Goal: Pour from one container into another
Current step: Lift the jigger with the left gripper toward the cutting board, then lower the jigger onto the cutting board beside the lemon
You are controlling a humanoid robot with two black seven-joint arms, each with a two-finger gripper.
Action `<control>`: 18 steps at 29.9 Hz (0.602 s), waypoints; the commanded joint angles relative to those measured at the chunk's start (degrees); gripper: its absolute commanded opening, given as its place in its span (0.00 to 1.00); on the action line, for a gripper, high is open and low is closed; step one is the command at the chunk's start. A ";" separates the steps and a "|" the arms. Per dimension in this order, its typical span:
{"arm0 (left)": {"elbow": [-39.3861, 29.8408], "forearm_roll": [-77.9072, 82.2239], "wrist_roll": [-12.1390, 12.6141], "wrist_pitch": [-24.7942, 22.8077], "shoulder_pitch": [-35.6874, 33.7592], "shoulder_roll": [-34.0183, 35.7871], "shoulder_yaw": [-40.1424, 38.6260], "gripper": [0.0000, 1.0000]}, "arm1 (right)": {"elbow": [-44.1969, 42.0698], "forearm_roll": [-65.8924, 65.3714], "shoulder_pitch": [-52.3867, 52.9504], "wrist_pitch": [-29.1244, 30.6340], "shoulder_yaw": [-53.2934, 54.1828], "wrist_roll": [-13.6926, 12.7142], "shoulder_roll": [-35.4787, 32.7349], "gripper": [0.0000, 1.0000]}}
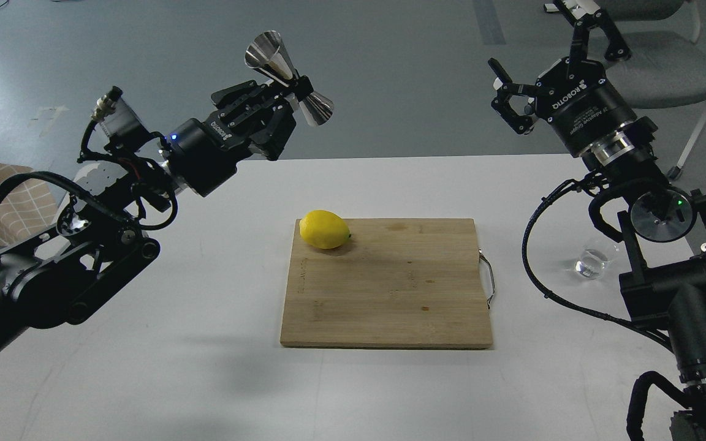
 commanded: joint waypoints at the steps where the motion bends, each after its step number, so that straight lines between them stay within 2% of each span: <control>1: -0.15 0.39 -0.01 -0.16 -1.54 -1.03 3.55 0.06 | -0.04 0.00 0.01 0.00 0.08 0.00 0.00 1.00; 3: -0.15 1.35 -0.01 -0.07 -2.51 -2.61 6.44 0.06 | -0.04 0.09 -0.08 0.00 0.26 0.00 0.00 1.00; 9: -0.59 8.19 -0.01 -0.07 -2.25 -6.13 8.82 0.06 | 0.05 0.09 -0.08 0.00 0.70 0.00 0.00 1.00; 18: -0.68 13.39 -0.01 0.02 -1.63 -8.07 12.78 0.06 | 0.05 0.26 -0.08 0.00 0.70 0.00 0.00 1.00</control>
